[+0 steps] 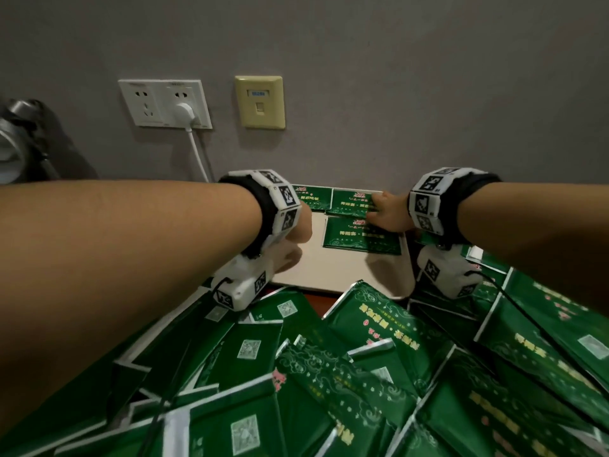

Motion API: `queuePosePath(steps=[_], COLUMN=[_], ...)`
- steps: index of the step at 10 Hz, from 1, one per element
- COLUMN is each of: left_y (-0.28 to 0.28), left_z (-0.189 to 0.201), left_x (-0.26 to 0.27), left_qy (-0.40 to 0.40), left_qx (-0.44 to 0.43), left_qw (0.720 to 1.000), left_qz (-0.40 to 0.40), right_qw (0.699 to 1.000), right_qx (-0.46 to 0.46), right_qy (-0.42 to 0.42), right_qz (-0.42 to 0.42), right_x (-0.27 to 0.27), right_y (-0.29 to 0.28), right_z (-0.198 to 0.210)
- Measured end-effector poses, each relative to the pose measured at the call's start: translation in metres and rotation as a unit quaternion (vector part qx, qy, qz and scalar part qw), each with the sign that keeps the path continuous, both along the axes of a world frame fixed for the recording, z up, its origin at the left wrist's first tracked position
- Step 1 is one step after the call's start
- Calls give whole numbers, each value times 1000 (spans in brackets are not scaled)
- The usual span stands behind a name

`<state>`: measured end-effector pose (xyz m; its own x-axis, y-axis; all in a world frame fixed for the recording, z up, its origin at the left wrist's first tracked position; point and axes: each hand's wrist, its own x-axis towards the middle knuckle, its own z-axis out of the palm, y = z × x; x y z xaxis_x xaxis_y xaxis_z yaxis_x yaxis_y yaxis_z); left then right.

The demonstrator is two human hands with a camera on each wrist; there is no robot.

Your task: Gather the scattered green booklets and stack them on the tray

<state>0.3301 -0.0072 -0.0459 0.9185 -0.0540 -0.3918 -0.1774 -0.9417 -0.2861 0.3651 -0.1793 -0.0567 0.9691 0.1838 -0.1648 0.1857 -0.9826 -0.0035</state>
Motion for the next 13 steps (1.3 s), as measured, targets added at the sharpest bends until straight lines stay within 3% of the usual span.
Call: queuePosePath(steps=[1,4,6,8,9,11,12,13], left_y=[-4,-23,-17,-22,-30,-46,-46,-40], left_z=[19,40,22,-14,-17,-26,-21,-8], left_x=[-21,-175,-298,-381,-388,-374,-373,-379], left_qy=[-28,-60,-62,-79,-130,-163,-165,-177], left_qx=[75,-74,-151,-110,-152,-148,-158,-158], left_qw=[995,995,986,989,976,961,961,965], left_qz=[-54,-3,-41,52,90,167,157,109], right_qw=[999,978,955,960,957,949,954,952], right_qx=[4,-85,-43,-45,-44,-86,-81,-133], right_qy=[15,22,53,70,61,55,49,35], right_qz=[35,192,289,267,279,300,283,273], right_x=[-37,-210,-325,-374,-387,-401,-404,-411], right_y=[5,19,6,12,18,11,-3,-16], right_z=[23,58,51,29,27,32,36,35])
